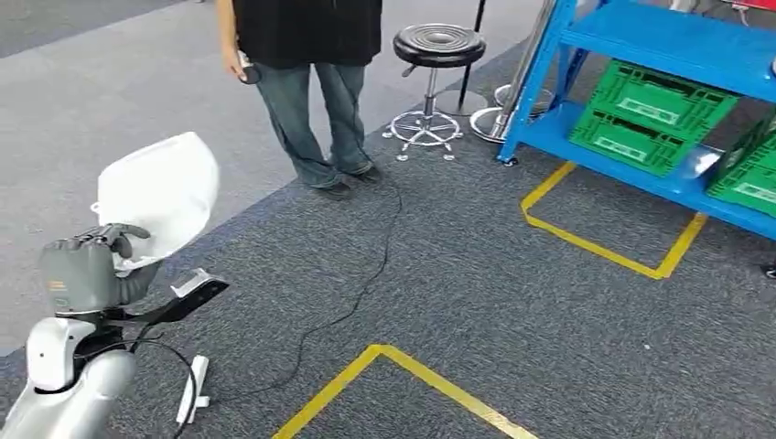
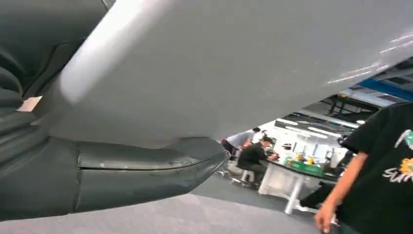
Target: Take the parts from the cabinet and place them on the table.
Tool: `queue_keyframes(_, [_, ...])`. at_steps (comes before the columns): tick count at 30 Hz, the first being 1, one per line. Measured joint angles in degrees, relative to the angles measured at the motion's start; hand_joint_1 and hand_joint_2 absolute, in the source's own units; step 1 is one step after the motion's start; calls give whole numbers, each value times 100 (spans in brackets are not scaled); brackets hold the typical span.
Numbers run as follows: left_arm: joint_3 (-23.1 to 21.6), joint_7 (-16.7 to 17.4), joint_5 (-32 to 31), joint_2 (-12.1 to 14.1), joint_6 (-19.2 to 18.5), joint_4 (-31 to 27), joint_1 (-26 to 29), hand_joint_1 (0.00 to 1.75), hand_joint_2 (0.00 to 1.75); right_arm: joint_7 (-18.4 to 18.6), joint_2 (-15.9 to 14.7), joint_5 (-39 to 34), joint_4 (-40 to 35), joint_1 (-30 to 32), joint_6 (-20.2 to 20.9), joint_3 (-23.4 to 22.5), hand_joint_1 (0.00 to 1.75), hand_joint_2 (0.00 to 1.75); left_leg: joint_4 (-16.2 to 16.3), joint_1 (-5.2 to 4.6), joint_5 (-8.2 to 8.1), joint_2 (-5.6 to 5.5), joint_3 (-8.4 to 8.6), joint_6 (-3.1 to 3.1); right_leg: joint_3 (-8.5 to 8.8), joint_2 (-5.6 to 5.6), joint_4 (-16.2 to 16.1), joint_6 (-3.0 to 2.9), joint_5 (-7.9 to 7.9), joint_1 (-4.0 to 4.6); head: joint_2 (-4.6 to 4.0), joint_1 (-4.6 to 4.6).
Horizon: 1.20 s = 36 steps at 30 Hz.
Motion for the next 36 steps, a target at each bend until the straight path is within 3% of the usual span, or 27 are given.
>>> queue_keyframes(1, [-46,2,18,-9,-7,22,-52,175,175,190,-11,2,0,17,100,-2,0,0,18,3,1,-89,1,-8,247,126,-538,-20,285,-12,0,4])
queue_keyframes(2, [-74,4,30,-15,-13,39,-101,175,175,374,-20,2,4,25,196,-2,0,0,36,17,-2,-150,-28,-27,382,485,-904,-31,377,-47,0,0])
queue_keyframes(3, [-105,7,41,-20,-24,57,-167,175,175,460,-24,2,15,51,255,-4,0,0,100,-21,2,-226,-82,-69,439,613,-1035,-31,321,-85,0,-13])
queue_keyframes(6, [-148,22,44,-26,-33,87,-221,175,175,528,-26,-11,15,72,279,-15,0,0,55,45,92,-442,-177,-201,480,429,-1048,-75,297,-34,0,-4])
queue_keyframes(7, [-155,20,44,-26,-33,96,-231,175,175,535,-24,-9,13,66,282,-17,0,0,68,30,78,-452,-191,-223,514,338,-1109,-127,332,-86,0,-11])
queue_keyframes(8, [-170,20,44,-33,-31,105,-248,175,175,546,-28,-9,15,64,290,-20,0,0,181,-1,-7,-88,-230,-252,541,256,-1128,-158,339,-82,0,-18])
queue_keyframes(9, [-177,20,44,-31,-33,109,-286,175,175,543,-28,-9,13,71,295,-22,0,0,475,-1,-184,140,-364,-283,551,173,-1130,-189,327,-70,0,-64])
queue_keyframes(11, [-194,20,44,-42,-33,129,-300,175,175,550,-33,-9,15,92,299,-26,0,0,1460,34,-619,293,-823,-328,566,-14,-1123,-225,301,-48,0,-63])
queue_keyframes(12, [-199,22,46,-42,-35,144,-296,175,175,552,-35,-9,15,99,299,-28,0,0,1814,50,-721,301,-993,-345,569,-98,-1122,-228,291,-45,0,-63])
queue_keyframes(13, [-201,20,46,-42,-37,164,-294,175,175,554,-39,-9,15,99,299,-33,0,0,1888,61,-678,305,-1032,-353,577,-180,-1122,-226,283,-42,0,-63])
queue_keyframes(14, [-205,22,46,-42,-37,181,-297,175,175,561,-44,-9,13,96,299,-33,0,0,1717,64,-520,312,-935,-353,590,-258,-1121,-219,266,-41,0,-63])
queue_keyframes(16, [-214,22,52,-39,-37,199,-305,175,175,673,-46,-13,13,83,328,-37,0,0,736,56,-23,429,-414,-320,656,-401,-1121,-190,224,-39,0,-63])
queue_keyframes(17, [-223,22,65,-39,-37,199,-314,175,175,775,-46,-28,13,80,364,-44,0,0,245,25,97,695,-159,-281,692,-458,-1122,-168,194,-27,0,-64])
queue_keyframes(18, [-236,26,79,-42,-37,205,-346,175,175,854,-48,-55,13,78,382,-57,0,0,146,-70,-17,837,-89,-252,685,-520,-1107,-125,163,25,0,-74])
queue_keyframes(19, [-260,31,79,-44,-35,208,-378,175,175,915,-57,-68,13,81,413,-66,0,0,128,-50,-20,789,-110,-183,684,-573,-1111,-101,152,28,0,-72])
queue_keyframes(22, [-282,76,90,-22,-41,225,-386,175,175,1081,-72,-114,4,42,493,-131,0,0,65,-55,-15,574,-113,-92,769,-775,-1162,-16,105,31,0,-59])
queue_keyframes(23, [-297,87,92,-31,-44,225,-391,175,175,1121,-87,-116,-2,27,531,-151,0,0,33,-23,6,533,-86,-58,711,-512,-1080,24,27,7,0,-44])
queue_keyframes(24, [-321,92,92,-24,-50,236,-441,175,175,1160,-92,-120,-2,34,566,-164,0,0,33,-9,10,465,-90,-14,578,-248,-797,19,-149,-3,0,-24])
queue_keyframes(25, [-339,98,94,-31,-50,247,-469,175,175,1184,-92,-131,-2,28,588,-175,0,0,34,-7,4,410,-95,7,361,-118,-356,21,-351,-8,0,-9])
queue_keyframes(27, [-393,107,94,-42,-57,280,-473,175,175,1221,-111,-159,-2,2,629,-227,0,0,37,-11,0,267,-94,16,-122,-15,559,25,-670,7,0,-2])
queue_keyframes(28, [-420,107,94,-39,-61,304,-473,175,175,1247,-114,-160,-2,-22,642,-243,0,0,39,-13,-1,202,-90,17,-229,-9,714,27,-649,11,0,-4])
queue_keyframes(29, [-441,109,94,-42,-61,325,-474,175,175,1278,-120,-157,-2,-30,649,-251,0,0,41,-14,-2,119,-83,16,-204,-9,594,20,-476,10,0,-4])
queue_keyframes(31, [-459,109,94,-46,-61,347,-488,175,175,1319,-131,-146,-2,-13,660,-262,0,0,65,-7,-10,-58,-73,4,114,43,-245,-5,105,-5,0,-2])
queue_keyframes(32, [-463,111,94,-50,-61,352,-501,175,175,1328,-135,-138,-2,-3,662,-273,0,0,87,-2,-24,-125,-75,-18,291,191,-728,-13,370,-26,0,-4])
queue_keyframes(33, [-465,111,94,-52,-61,365,-524,175,175,1328,-138,-131,2,3,664,-284,0,0,109,-23,-26,-185,-109,-50,341,506,-879,-3,303,-54,0,-7])
queue_keyframes(34, [-476,125,94,-61,-68,380,-563,175,175,1332,-138,-129,2,11,666,-286,0,0,154,-12,-14,-255,-167,-77,430,491,-1066,-10,252,-76,0,-18])
queue_keyframes(36, [-492,125,90,-59,-79,393,-568,175,175,1337,-138,-116,2,21,671,-288,0,0,102,33,47,-388,-215,-171,444,383,-1003,-49,263,-31,0,-13])
